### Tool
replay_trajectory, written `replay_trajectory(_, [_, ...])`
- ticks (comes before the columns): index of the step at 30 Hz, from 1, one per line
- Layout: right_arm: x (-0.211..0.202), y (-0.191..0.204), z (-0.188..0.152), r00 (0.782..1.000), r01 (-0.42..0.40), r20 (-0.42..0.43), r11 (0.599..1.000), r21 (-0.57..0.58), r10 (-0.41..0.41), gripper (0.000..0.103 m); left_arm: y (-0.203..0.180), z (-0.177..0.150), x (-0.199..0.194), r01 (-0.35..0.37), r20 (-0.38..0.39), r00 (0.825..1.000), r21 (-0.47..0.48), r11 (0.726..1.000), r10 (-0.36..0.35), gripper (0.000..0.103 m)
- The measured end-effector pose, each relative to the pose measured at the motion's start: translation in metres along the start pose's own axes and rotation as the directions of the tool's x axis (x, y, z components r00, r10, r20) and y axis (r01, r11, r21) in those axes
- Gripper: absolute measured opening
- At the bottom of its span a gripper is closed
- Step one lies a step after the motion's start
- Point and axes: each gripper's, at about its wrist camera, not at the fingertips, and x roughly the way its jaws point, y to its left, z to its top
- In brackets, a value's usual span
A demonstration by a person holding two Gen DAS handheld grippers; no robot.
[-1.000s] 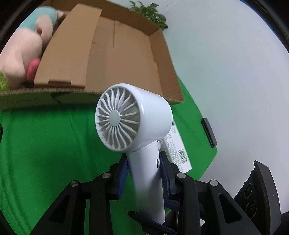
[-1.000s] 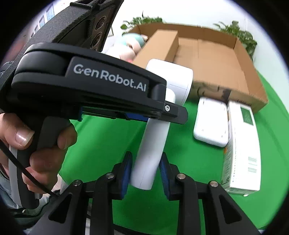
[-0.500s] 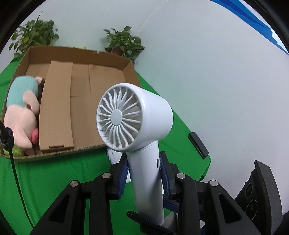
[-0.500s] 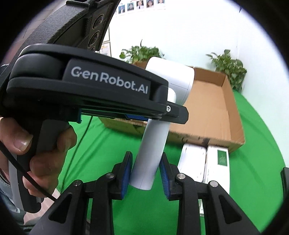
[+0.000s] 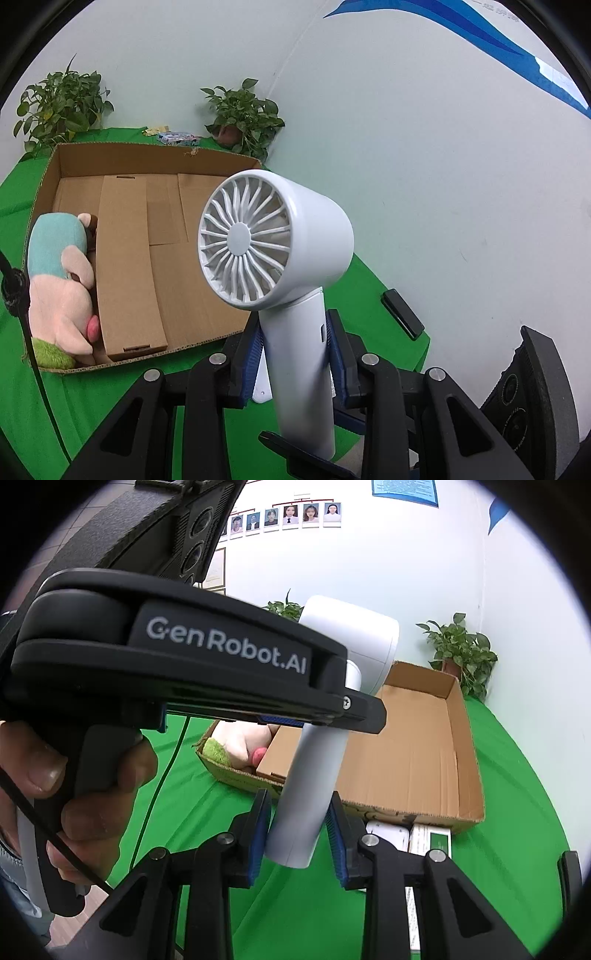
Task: Organize objects
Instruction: 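Lift the hair dryer with the left gripper while the right gripper also grips its handle, then lower the hair dryer into the tray beside the brown box with both grippers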
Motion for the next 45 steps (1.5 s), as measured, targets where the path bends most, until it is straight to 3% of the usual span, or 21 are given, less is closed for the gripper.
replay_trajectory(7, [0.015,-0.019,0.013,1.000,0.009,0.008,1.000,0.008,-0.009,0.029,0.000,0.018,0.014,0.010,-0.008,1.000,0.009,1.000,-0.010,0.029])
replay_trajectory(26, [0.073,-0.051,0.024,0.998,-0.030,-0.047,0.999,0.036,0.031,0.029,0.052,0.053,0.079,-0.015,-0.060,0.998,-0.042,0.999,0.013,0.029])
replay_trajectory(45, [0.152,-0.082,0.021,0.983,-0.102,-0.141,0.988,0.116,0.119,0.028,0.117,0.064,0.151,-0.114,-0.170,0.981,-0.095,0.989,0.096,0.029])
